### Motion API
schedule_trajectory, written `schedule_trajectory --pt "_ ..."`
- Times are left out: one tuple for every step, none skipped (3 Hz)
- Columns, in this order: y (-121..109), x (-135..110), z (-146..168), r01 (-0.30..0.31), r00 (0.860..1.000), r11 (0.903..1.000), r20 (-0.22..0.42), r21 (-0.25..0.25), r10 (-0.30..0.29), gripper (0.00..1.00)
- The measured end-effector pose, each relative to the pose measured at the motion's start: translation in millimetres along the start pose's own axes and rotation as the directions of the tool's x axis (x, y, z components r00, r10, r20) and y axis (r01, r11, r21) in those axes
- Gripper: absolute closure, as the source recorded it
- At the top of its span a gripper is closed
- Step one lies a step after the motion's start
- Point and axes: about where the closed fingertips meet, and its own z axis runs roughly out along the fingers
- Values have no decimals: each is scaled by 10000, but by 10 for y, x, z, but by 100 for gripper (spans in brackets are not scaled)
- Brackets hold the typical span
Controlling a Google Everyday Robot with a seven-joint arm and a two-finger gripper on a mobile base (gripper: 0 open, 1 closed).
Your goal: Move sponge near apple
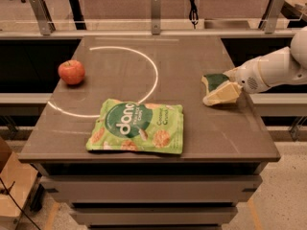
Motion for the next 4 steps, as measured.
schedule_trajectory --pt "3 -79 -53 6 10000 9999 13 155 -6 52" --pt "69 -436 -160 520 9982 9982 271 303 -528 75" --pt "237 -997 -322 1702 9816 9839 781 541 -1741 100" --pt "238 -998 -320 1704 9816 9839 782 537 -1743 100"
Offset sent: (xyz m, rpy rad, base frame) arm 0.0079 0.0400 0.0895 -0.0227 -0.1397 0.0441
